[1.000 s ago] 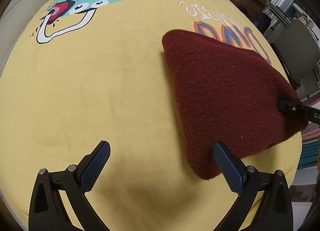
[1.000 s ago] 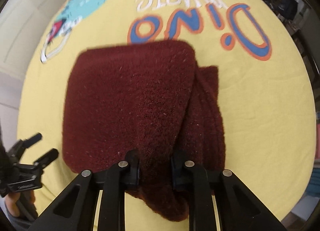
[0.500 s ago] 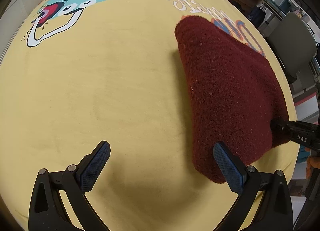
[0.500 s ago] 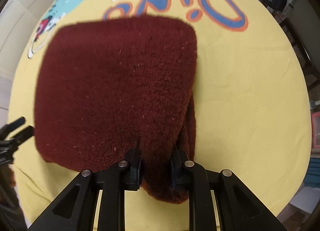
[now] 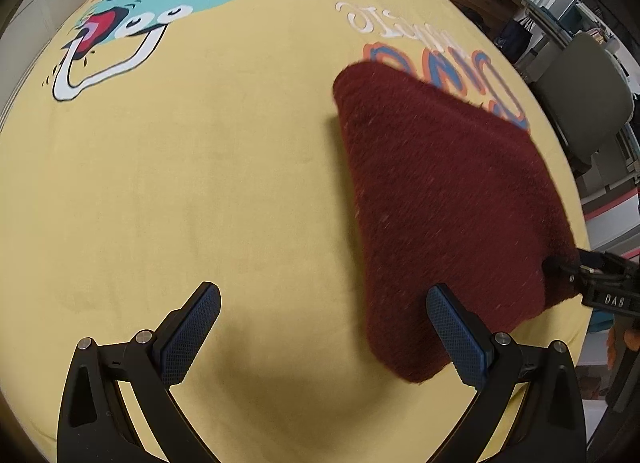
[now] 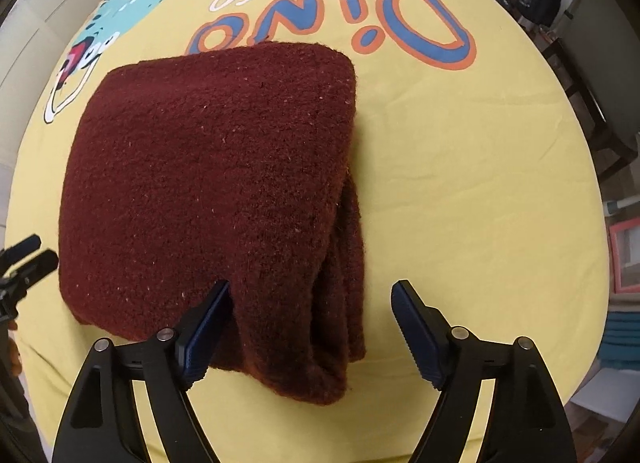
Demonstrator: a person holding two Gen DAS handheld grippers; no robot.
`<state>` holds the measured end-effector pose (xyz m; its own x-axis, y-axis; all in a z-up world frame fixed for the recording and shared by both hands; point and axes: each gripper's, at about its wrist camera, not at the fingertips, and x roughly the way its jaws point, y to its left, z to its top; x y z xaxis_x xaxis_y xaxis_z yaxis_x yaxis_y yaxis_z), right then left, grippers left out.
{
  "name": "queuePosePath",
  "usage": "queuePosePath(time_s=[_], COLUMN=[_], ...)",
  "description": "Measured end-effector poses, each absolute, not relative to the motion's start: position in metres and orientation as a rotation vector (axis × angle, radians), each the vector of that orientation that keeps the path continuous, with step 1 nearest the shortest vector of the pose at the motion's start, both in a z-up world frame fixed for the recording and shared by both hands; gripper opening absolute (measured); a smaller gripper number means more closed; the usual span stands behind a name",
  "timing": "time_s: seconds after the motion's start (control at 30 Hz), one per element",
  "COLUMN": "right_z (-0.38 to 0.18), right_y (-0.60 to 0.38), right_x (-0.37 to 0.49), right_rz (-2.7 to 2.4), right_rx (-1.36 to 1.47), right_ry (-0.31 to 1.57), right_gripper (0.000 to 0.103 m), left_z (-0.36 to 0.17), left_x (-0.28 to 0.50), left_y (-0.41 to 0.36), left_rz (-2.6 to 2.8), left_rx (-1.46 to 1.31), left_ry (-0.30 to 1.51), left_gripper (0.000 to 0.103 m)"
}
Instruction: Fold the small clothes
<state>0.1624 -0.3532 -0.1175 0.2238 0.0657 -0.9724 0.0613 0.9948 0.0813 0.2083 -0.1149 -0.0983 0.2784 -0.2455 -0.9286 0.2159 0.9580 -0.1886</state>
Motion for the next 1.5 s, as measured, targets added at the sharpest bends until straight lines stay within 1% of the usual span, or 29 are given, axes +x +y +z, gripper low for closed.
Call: queuePosePath(time_s=[0.07, 0.17, 0.23, 0.27, 0.47, 0.63, 0.87, 1.0, 1.07, 1.1, 1.13, 1.17, 1.2, 1.27, 1.3, 1.33, 1.37, 1.4, 1.43, 1.5], right_z=[-0.109, -0.095, -0.090, -0.090, -0.120, -0.148, -0.171, -0.181, -0.181, -0.180, -0.178, -0.176, -0.174, -0.171, -0.170, -0.170, -0.169, -0.167, -0.166, -0.162], right_y=[-0.353, -0.352, -0.348, -0.346, -0.342, -0.348, -0.354, -0.362, -0.362, -0.361, -0.360, -0.358, -0.357, -0.353, -0.352, -0.350, -0.347, -0.345, -0.341, -0.339], right_x=[0.161, 0.169, 0.175, 0.179, 0.195, 0.188, 0.183, 0.182, 0.182, 0.182, 0.182, 0.182, 0.182, 0.183, 0.184, 0.185, 0.185, 0.185, 0.187, 0.186], right_rz=[0.010, 0.017, 0.022, 0.032, 0.068, 0.081, 0.132, 0.120, 0.123, 0.127, 0.139, 0.148, 0.157, 0.158, 0.162, 0.166, 0.176, 0.182, 0.184, 0.186], right_rx=[0.133, 0.153, 0.146, 0.149, 0.197, 0.208, 0.294, 0.418, 0.421, 0.416, 0.415, 0.415, 0.412, 0.390, 0.387, 0.387, 0.384, 0.382, 0.379, 0.384], right_ry=[1.319, 1.275, 1.257, 1.252, 1.294, 1.303, 1.288, 1.337, 1.342, 1.340, 1.338, 1.335, 1.331, 1.335, 1.338, 1.342, 1.344, 1.343, 1.341, 1.341], right_gripper=[0.083, 0.089, 0.101, 0.102, 0.102, 0.102, 0.102, 0.102, 0.102, 0.099, 0.093, 0.090, 0.084, 0.080, 0.077, 0.073, 0.070, 0.065, 0.060, 0.052], left_z=[-0.091, -0.087, -0.090, -0.092, -0.116, -0.151, -0.171, -0.166, -0.164, -0.162, -0.162, -0.161, -0.162, -0.159, -0.158, -0.157, -0.156, -0.154, -0.151, -0.143], left_x=[0.214, 0.225, 0.234, 0.238, 0.252, 0.244, 0.238, 0.236, 0.235, 0.234, 0.233, 0.233, 0.232, 0.230, 0.229, 0.228, 0.228, 0.227, 0.227, 0.226], left_y=[-0.120, -0.135, -0.146, -0.150, -0.173, -0.181, -0.166, -0.169, -0.173, -0.174, -0.174, -0.174, -0.174, -0.175, -0.176, -0.176, -0.175, -0.175, -0.174, -0.172], left_rz=[-0.329, -0.359, -0.366, -0.372, -0.392, -0.416, -0.422, -0.417, -0.413, -0.411, -0.413, -0.423, -0.434, -0.440, -0.448, -0.457, -0.469, -0.481, -0.492, -0.510], left_rx=[-0.040, -0.048, -0.064, -0.072, -0.087, -0.065, -0.127, -0.068, -0.025, -0.005, 0.001, -0.006, -0.018, -0.009, 0.002, 0.001, -0.004, -0.007, -0.005, -0.002], left_ry=[1.245, 1.251, 1.275, 1.288, 1.371, 1.434, 1.410, 1.387, 1.367, 1.358, 1.355, 1.354, 1.359, 1.353, 1.347, 1.344, 1.344, 1.340, 1.337, 1.326], left_gripper=[0.102, 0.102, 0.102, 0.102, 0.102, 0.102, 0.103, 0.103, 0.103, 0.102, 0.098, 0.096, 0.088, 0.083, 0.079, 0.072, 0.068, 0.060, 0.054, 0.048])
